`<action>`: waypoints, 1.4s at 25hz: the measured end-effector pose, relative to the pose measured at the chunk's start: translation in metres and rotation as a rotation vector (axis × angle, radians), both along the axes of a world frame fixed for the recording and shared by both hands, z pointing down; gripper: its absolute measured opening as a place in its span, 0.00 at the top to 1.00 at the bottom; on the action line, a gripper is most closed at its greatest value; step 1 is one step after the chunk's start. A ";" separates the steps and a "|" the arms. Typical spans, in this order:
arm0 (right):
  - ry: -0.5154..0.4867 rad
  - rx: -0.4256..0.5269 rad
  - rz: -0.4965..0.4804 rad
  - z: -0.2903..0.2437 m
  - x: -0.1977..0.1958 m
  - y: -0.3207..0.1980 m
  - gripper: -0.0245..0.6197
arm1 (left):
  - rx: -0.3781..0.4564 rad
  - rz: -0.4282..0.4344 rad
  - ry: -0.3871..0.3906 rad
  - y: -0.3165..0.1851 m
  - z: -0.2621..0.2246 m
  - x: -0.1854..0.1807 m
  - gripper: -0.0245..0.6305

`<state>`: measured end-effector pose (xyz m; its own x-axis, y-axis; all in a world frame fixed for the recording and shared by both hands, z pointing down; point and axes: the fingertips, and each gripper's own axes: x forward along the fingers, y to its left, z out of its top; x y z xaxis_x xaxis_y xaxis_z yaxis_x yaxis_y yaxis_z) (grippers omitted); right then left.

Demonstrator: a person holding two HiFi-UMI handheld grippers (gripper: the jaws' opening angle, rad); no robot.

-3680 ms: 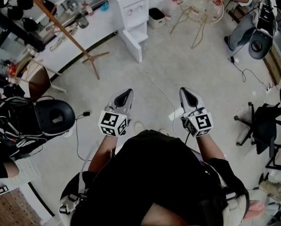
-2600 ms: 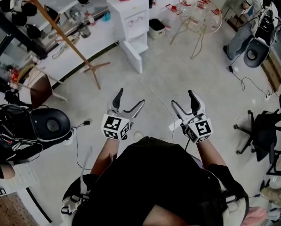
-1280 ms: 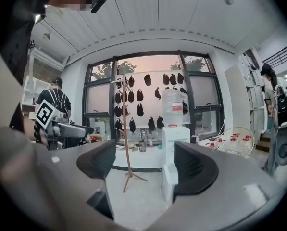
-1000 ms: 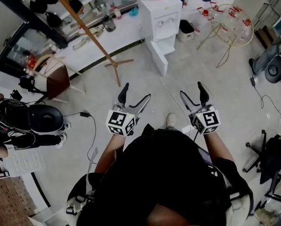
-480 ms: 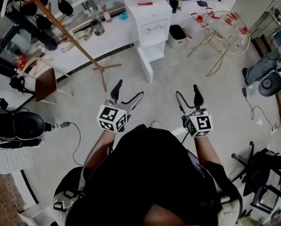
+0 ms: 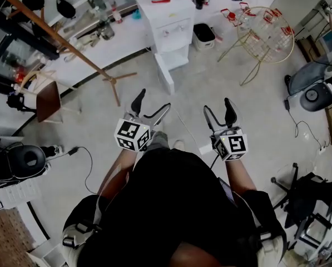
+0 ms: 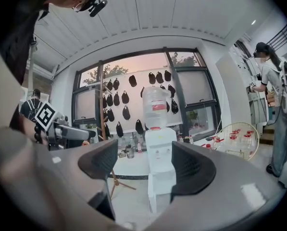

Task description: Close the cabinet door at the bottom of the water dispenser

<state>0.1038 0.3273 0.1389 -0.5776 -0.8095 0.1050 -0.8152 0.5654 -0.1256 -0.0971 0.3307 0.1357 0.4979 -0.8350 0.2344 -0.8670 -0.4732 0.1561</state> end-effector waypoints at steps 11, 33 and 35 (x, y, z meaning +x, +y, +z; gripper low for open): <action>0.054 -0.080 0.026 0.035 -0.027 -0.063 0.44 | -0.051 0.047 -0.012 -0.071 0.033 -0.024 0.31; 0.148 -0.165 0.046 0.090 -0.135 -0.236 0.47 | -0.189 0.145 -0.029 -0.242 0.102 -0.126 0.34; 0.145 -0.188 0.052 0.101 -0.139 -0.242 0.47 | -0.209 0.159 -0.029 -0.253 0.115 -0.126 0.35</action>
